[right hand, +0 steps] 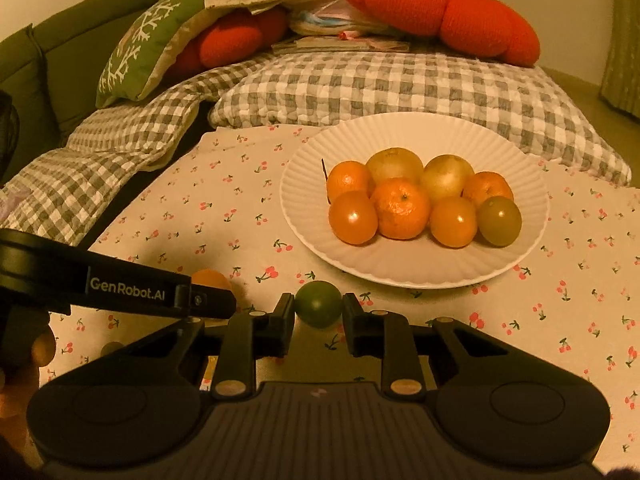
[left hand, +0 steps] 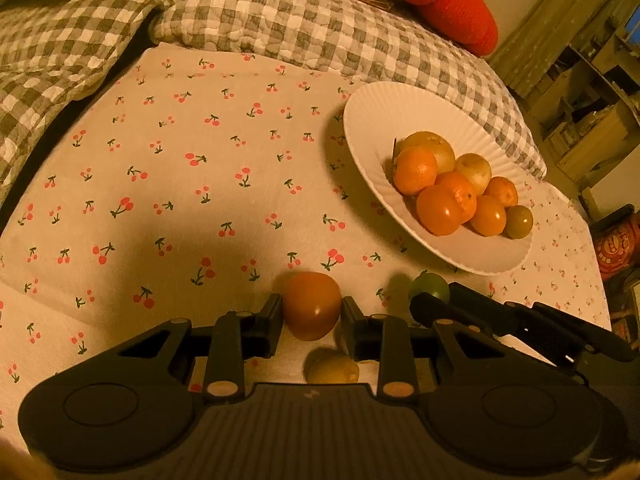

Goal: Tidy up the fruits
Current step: 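Grasp another dark orange fruit with the left gripper while the right grasps a green fruit, then carry both fruits to the white plate and open both grippers to release them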

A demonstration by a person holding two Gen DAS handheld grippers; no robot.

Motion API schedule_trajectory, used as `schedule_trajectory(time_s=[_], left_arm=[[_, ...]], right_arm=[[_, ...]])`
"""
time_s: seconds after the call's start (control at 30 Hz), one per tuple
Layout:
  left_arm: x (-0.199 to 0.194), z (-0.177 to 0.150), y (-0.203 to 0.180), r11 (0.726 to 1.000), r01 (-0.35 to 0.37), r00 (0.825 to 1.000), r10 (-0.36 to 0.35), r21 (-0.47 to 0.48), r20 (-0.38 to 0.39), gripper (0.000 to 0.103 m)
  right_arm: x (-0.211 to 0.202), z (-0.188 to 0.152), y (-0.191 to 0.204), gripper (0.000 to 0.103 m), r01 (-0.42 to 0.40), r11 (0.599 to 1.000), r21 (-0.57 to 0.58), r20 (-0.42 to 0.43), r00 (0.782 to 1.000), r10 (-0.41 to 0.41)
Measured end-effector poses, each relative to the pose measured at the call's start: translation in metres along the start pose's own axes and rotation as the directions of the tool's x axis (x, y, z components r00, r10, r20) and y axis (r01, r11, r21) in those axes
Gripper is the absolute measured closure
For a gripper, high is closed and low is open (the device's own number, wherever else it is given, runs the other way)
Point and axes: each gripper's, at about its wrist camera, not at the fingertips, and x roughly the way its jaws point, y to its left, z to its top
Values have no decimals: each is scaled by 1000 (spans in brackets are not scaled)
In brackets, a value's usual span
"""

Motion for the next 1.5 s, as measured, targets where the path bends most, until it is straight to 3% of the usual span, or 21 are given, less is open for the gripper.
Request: schedule_trajectory(time_s=[0.63,0.9,1.17,1.5], left_arm=[[-29,12,2,998,47,996,-44,-32,79,86],[-49,19,-12,997,78,981,-74,-14,180,86],[-40,27,-27,993,114,979,-110,-14,172,86],[-19,36,-49,990,143,975,-141,0,174,86]], right_arm=[[-35,21,0,80,-99,995,25,72,993,97],[-52,34,-31,80,-62,991,117,138,989,45],[-61,38,-52,80,-52,979,197,176,984,17],[-52,35,-69,80,-51,964,260,141,990,14]])
